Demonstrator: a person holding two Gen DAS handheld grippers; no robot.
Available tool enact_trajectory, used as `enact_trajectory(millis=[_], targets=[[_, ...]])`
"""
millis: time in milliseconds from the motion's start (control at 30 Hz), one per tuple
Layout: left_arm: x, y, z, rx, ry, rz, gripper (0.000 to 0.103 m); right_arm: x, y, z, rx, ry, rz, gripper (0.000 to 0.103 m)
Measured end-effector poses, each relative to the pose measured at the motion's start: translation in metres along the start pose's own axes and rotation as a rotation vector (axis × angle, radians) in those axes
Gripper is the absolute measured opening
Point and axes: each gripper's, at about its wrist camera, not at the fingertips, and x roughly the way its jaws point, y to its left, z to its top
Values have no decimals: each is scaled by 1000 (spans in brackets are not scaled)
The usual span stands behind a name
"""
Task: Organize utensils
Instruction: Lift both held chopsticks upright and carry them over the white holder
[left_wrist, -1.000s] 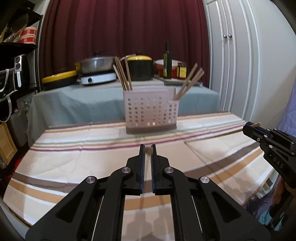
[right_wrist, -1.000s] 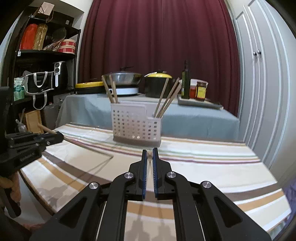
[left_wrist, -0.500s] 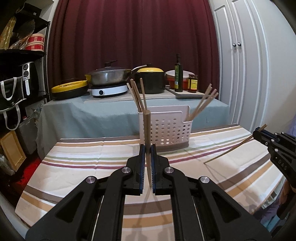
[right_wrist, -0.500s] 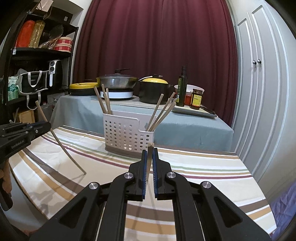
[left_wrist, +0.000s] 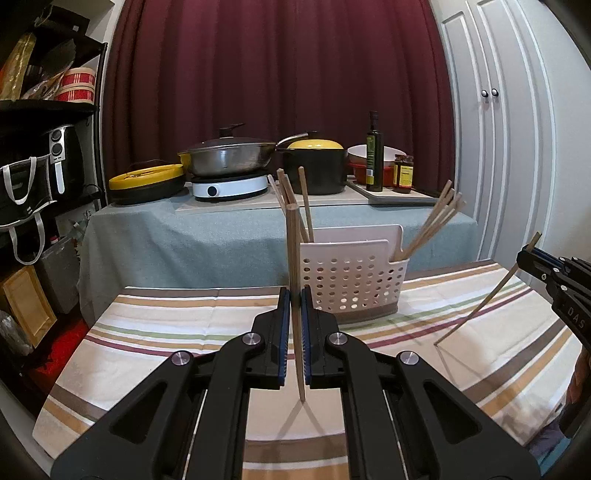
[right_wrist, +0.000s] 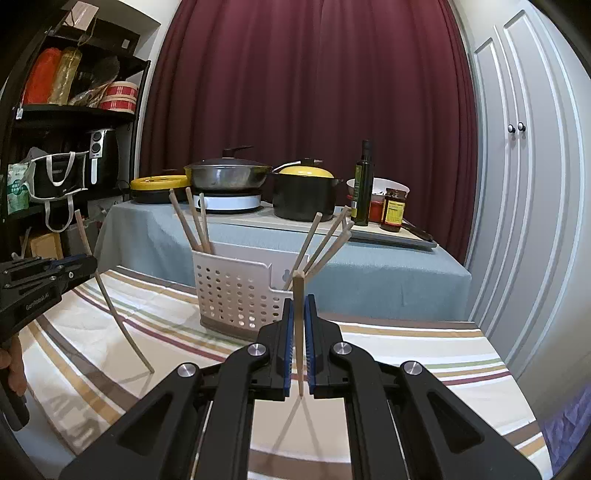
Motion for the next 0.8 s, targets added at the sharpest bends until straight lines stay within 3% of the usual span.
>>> enact_trajectory(millis=[533, 800], targets=[[32, 9, 13, -38, -15, 12, 7, 25, -4, 13, 23, -62, -3, 6], [20, 6, 36, -47, -70, -16, 7, 20, -4, 33, 29, -96, 15, 6]])
